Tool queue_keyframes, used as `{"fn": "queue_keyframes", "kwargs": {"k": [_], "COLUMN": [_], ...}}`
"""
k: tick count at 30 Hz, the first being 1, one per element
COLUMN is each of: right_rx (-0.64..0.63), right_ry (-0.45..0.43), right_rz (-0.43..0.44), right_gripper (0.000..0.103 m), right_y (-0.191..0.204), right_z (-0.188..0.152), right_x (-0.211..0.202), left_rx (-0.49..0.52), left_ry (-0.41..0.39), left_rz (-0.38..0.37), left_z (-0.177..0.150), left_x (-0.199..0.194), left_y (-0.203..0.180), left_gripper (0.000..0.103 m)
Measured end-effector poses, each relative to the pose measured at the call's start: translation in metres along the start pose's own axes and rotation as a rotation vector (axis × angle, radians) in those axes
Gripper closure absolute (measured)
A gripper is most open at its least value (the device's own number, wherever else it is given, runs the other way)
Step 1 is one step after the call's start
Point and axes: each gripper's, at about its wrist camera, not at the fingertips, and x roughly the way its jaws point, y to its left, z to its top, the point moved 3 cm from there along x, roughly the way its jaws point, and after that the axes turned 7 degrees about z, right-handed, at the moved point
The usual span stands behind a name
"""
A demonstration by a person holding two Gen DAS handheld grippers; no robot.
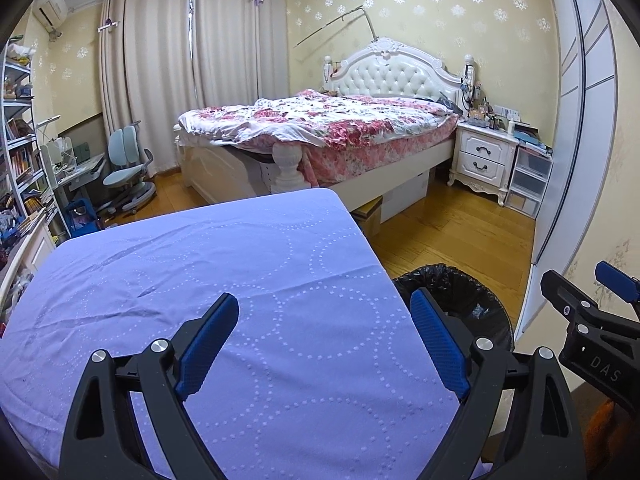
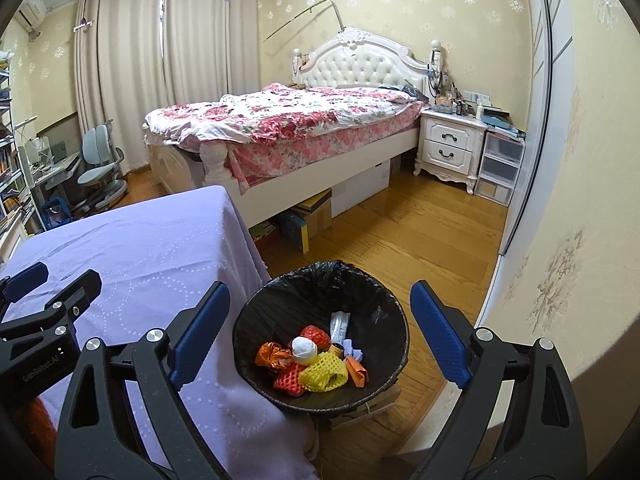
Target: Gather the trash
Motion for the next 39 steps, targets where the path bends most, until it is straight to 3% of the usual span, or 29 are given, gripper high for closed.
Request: {"fn": "queue_keyframes", "kwargs": {"k": [9, 39], "right_rx": [-0.017, -0.027], "right_ry": [-0.016, -0.028], "right_rz": [0.015, 0.016], "right_gripper": [0.013, 0.013], "right_y": [0.013, 0.017], "right_z": [-0.001, -0.002], "right_x": [-0.018, -0.025], "left_rx": [-0.051, -0.057], "left_ry": [-0.009, -0.017], "left_rz": [0.009, 0.006], "left_z": [-0.004, -0.006], "left_x": [-0.012, -0.016], "left_y": [0.021, 0.025], "left_gripper": [0.015, 0.014]}}
